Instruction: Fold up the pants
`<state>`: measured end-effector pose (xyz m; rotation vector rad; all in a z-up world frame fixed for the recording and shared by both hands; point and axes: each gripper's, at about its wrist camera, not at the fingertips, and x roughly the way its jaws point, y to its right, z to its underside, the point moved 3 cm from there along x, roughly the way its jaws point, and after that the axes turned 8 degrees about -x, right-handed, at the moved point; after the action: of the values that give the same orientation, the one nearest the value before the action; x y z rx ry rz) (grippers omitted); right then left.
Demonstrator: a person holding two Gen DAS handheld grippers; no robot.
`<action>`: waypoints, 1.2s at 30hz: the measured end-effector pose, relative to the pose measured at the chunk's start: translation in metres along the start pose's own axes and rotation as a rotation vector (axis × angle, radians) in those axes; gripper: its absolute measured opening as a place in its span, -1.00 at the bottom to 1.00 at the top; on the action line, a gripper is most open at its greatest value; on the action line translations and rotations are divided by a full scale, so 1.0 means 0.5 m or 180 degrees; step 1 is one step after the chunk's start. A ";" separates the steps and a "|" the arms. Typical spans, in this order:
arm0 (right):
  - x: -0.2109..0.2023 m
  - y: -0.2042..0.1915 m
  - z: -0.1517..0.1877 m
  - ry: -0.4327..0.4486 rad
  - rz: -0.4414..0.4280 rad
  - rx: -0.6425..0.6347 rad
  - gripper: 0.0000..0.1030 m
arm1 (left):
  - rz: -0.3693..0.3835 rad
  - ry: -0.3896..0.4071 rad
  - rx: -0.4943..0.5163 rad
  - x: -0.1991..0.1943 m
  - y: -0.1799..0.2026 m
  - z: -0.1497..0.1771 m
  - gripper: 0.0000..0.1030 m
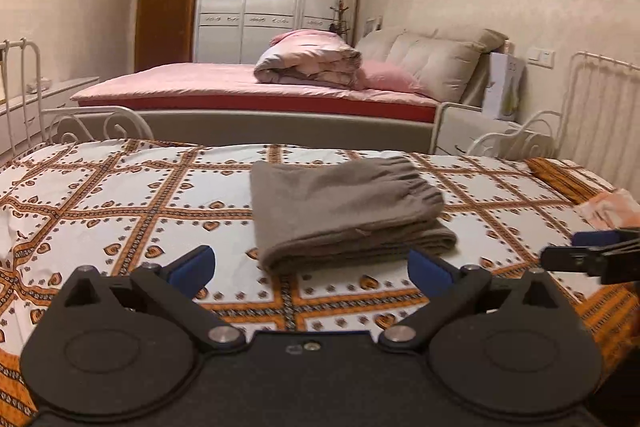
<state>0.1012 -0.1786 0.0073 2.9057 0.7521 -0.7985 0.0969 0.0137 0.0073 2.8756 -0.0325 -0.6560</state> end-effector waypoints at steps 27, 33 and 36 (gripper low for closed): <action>0.024 -0.012 0.014 -0.0026 0.0044 -0.0002 1.00 | 0.0088 -0.0138 0.0101 0.033 0.023 0.035 0.88; 0.024 -0.012 0.014 -0.0043 0.0040 -0.0010 1.00 | 0.0094 -0.0155 0.0106 0.034 0.024 0.036 0.88; 0.023 -0.011 0.015 -0.0044 0.0048 -0.0004 1.00 | 0.0096 -0.0162 0.0106 0.035 0.024 0.036 0.88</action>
<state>0.1038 -0.1696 -0.0042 2.8979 0.7285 -0.8156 0.1051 -0.0024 -0.0140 2.8837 -0.0948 -0.7295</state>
